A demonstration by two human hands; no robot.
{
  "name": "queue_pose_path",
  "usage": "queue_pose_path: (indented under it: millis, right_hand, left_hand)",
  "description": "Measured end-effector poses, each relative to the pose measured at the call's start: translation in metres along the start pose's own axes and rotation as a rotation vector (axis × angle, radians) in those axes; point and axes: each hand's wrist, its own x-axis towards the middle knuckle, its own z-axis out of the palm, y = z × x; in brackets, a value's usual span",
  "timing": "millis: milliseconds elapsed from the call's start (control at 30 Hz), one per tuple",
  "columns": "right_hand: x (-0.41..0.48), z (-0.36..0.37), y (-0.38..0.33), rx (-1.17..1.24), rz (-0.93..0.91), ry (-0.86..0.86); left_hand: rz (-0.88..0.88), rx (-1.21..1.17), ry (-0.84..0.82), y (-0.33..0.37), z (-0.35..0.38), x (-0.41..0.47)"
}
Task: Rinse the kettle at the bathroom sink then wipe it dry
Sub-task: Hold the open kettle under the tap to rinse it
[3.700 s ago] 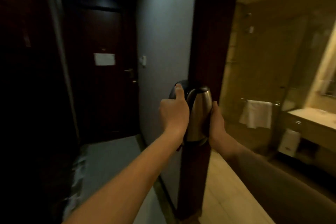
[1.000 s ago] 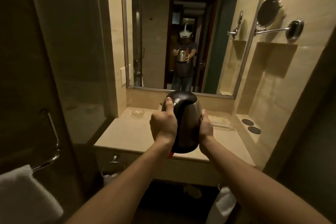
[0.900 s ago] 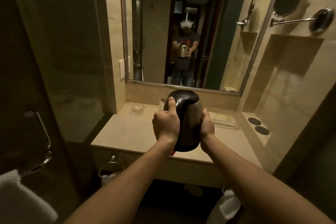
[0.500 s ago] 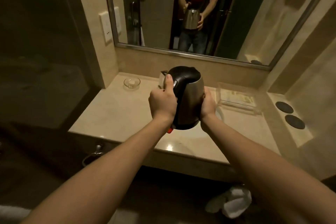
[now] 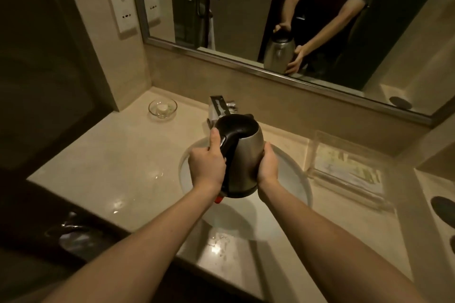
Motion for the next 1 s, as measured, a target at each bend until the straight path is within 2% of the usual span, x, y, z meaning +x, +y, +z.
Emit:
queue_pose_path:
  millis: [400,567,800,1000]
  right_hand:
    - [0.078,0.029,0.043,0.045,0.123,0.053]
    - [0.092,0.043,0.048,0.023,0.096,0.084]
    - [0.097,0.044,0.062,0.064,0.160,0.112]
    - [0.099,0.039,0.058,0.000,0.188,0.116]
  left_hand:
    - [-0.065,0.019,-0.091,-0.044,0.022,0.069]
    - [-0.088,0.015,-0.117,-0.055,0.022,0.090]
    - [-0.117,-0.010,-0.119,-0.070,0.023,0.096]
    - [-0.116,-0.026,-0.119,-0.077,0.021,0.094]
